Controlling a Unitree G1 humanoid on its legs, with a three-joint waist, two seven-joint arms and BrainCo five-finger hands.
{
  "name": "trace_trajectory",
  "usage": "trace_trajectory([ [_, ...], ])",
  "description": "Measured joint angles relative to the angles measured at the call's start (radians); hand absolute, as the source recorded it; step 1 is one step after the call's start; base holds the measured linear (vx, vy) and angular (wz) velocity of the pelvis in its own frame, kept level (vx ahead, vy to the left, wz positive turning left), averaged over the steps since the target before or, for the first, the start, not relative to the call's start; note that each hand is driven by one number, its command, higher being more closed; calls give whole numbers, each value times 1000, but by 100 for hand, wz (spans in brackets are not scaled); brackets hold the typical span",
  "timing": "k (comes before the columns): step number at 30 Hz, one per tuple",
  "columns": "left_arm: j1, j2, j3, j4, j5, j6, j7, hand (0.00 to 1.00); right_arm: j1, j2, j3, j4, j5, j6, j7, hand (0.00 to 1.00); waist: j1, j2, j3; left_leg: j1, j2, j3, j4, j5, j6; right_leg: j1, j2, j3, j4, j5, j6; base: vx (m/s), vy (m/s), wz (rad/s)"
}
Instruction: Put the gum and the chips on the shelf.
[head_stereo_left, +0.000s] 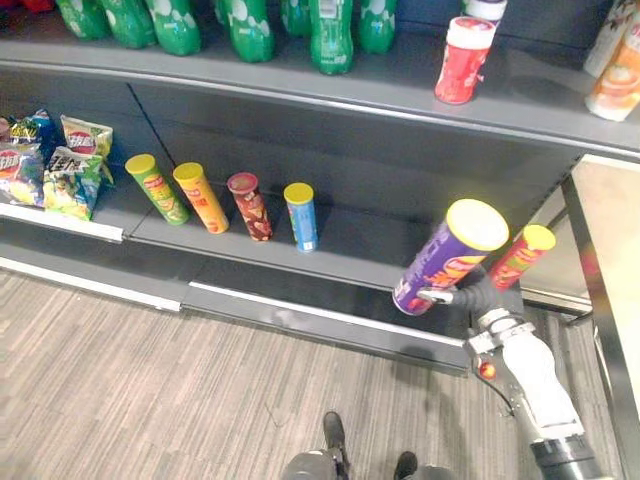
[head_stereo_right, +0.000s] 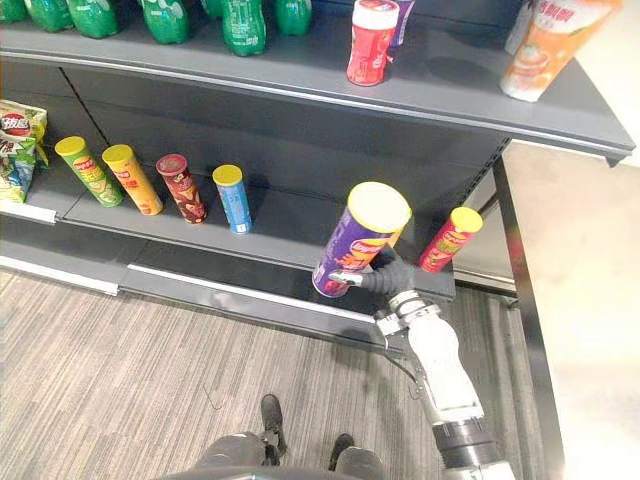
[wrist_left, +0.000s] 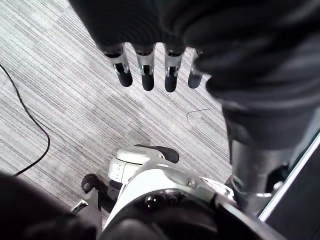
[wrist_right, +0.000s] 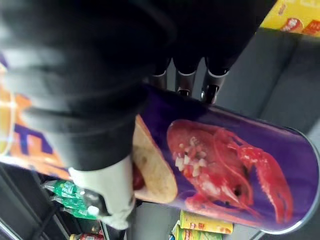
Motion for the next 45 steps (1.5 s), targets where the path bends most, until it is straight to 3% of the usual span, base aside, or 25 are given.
trace_trajectory([
  [5, -24, 6, -24, 0, 0, -4, -32, 0, -87, 0, 40, 76, -75, 13, -40, 100, 0, 25, 33, -27, -6, -19, 1, 16, 16, -18, -1, -9, 0, 6, -3, 85, -12, 6],
  [7, -48, 20, -50, -7, -12, -10, -55, 0, -159, -1, 55, 108, -100, 13, -72, 100, 0, 34, 64, -50, -5, -27, 7, 38, 49, -53, -1, -10, 36, 1, -13, 100, -36, 14],
  [11, -89, 35, -83, -30, -51, -11, -84, 0, -298, -3, 76, 145, -116, 14, -109, 100, 0, 49, 134, -78, 0, -33, 7, 51, 63, -103, 0, -1, 84, -14, -32, 26, -51, 4],
  [17, -149, 47, -159, -90, -80, -49, -87, 0, -461, -25, 113, 209, -154, 12, -209, 100, 8, 81, 232, -122, -7, -58, 7, 68, 58, -187, -22, -5, 201, -66, -37, -13, -51, 13],
  [25, -168, 81, -280, -162, -81, -91, -66, 0, -592, -64, 136, 356, -193, 2, -349, 100, 27, 122, 264, -189, -28, -109, 7, 103, 52, -287, -66, -46, 343, -133, -45, -6, -59, 23],
  [31, -184, 83, -331, -188, -154, -106, -32, 0, -707, -91, 135, 491, -197, -20, -463, 100, 41, 162, 283, -224, -52, -137, 7, 129, 52, -351, -114, -74, 448, -187, -54, -15, -66, 22],
  [39, -201, 80, -375, -201, -157, -107, -13, 0, -807, -129, 134, 616, -233, -35, -544, 100, 63, 205, 300, -266, -56, -165, 7, 155, 46, -402, -131, -99, 507, -214, -69, -38, -80, 11],
  [45, -206, 81, -392, -202, -159, -117, -12, 0, -866, -143, 134, 702, -234, -35, -588, 100, 89, 213, 296, -307, -59, -174, 8, 174, 41, -457, -144, -107, 554, -233, -83, -60, -89, 8],
])
